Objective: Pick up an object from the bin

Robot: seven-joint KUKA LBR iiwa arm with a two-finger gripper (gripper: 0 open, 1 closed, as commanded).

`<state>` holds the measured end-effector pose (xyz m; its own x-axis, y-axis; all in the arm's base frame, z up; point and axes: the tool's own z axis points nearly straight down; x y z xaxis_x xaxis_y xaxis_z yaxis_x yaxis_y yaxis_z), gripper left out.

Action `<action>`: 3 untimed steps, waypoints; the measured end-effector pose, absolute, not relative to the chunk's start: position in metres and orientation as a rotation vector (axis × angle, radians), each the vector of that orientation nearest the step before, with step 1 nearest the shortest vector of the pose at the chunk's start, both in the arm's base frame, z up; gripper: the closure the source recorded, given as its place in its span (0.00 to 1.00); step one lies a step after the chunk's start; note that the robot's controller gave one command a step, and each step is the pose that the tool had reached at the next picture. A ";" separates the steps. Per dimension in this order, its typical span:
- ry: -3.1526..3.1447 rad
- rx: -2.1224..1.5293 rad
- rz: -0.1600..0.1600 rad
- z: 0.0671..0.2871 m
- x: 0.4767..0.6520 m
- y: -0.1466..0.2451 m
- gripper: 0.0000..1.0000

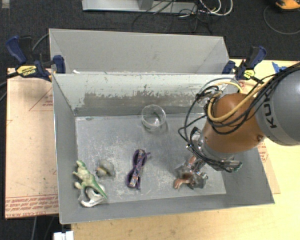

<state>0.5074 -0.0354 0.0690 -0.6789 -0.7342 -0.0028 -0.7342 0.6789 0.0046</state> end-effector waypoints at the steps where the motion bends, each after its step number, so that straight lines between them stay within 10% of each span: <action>1: 2.877 -1.258 0.008 0.069 0.507 -0.035 1.00; 3: 2.878 -1.258 0.009 0.069 0.507 -0.035 1.00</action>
Offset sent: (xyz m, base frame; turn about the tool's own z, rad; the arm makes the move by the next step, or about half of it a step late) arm 0.0000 0.0000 0.0000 0.0000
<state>0.5074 -0.0354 0.0690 -0.6790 -0.7342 -0.0029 -0.7342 0.6790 0.0047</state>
